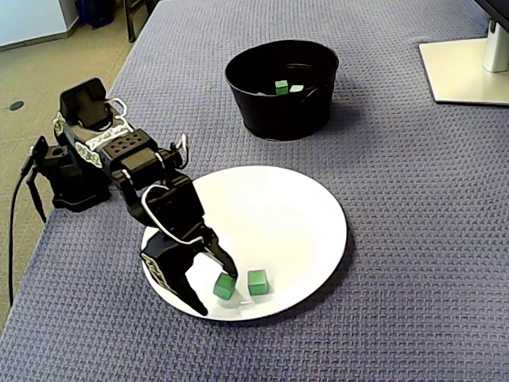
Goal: Pick up the items on the white plate and put them in the black container.
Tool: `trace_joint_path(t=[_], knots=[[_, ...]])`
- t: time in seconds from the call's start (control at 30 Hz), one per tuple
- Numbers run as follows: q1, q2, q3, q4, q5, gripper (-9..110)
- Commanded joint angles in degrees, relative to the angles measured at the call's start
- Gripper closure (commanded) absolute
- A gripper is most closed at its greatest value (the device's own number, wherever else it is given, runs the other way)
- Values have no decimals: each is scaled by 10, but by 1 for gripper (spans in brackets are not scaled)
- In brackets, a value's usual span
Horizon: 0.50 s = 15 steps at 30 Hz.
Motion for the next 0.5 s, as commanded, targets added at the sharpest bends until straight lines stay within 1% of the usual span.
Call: trace_joint_path(t=[0.0, 0.23, 0.47], knots=[[-6, 0, -18, 14, -8, 74], [-13, 11, -18, 69, -13, 73], [-20, 28, -4, 86, -4, 74]])
